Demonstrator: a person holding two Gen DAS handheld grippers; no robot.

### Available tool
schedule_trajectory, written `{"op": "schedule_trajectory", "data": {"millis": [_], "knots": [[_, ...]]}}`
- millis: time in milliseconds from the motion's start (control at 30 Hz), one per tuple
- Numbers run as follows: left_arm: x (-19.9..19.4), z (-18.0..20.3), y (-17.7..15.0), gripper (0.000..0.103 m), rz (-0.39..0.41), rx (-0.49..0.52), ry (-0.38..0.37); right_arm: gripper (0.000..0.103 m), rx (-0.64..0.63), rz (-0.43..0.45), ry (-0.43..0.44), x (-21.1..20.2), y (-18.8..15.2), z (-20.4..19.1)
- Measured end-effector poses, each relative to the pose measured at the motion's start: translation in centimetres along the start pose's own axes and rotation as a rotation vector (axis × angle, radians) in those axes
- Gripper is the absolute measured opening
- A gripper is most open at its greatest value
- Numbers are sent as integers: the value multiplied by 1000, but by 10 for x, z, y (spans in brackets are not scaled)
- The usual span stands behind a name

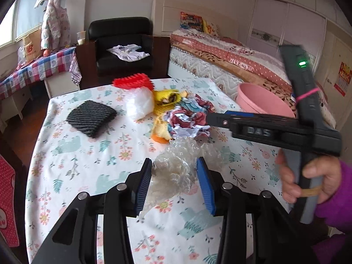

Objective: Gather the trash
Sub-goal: 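Grasp the clear plastic wrap with the left tool while the right tool grasps the maroon crumpled cloth, then carry the wrap with the left tool into the pink bucket while the right tool drops the cloth there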

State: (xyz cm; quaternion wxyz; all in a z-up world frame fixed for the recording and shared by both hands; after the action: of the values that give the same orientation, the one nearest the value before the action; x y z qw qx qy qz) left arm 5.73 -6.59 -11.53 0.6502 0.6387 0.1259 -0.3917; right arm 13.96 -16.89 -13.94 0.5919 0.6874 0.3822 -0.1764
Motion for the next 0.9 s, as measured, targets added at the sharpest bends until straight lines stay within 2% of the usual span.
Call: {"op": "schedule_trajectory", "data": {"millis": [267,367,433,533,733,900], "knots": [[-7,-18,-6,41,-1,-57,17,48,22,-132,-11,40,-12,1],[-5,-21,-7,41,-6,-71,22,48,44,-125,-4,38,-12,4],[-3,-22,-6,41,-9,-79,22,40,54,-124,6,35,-13,5],[-2,-22,-5,41,-8,-84,25,36,45,-112,6,29,-14,4],[0,-19,5,41,3,-89,32,35,14,-49,-39,3,-8,6],[3,-7,20,41,26,-84,25,35,35,19,-102,-27,5,26]]}}
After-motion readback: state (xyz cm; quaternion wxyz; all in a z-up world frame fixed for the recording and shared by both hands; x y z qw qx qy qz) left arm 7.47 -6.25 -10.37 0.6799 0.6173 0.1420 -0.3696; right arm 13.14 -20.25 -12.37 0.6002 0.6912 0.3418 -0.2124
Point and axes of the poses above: each gripper's, at about its wrist camera, not at the fingertips, and x roughly the way its jaws point, z to its right, y to its top, the point moved 10 cm from there along x, roughly the way its jaws point, and after that the axes turned 2 degrees about -x, right-handed, at the moved point
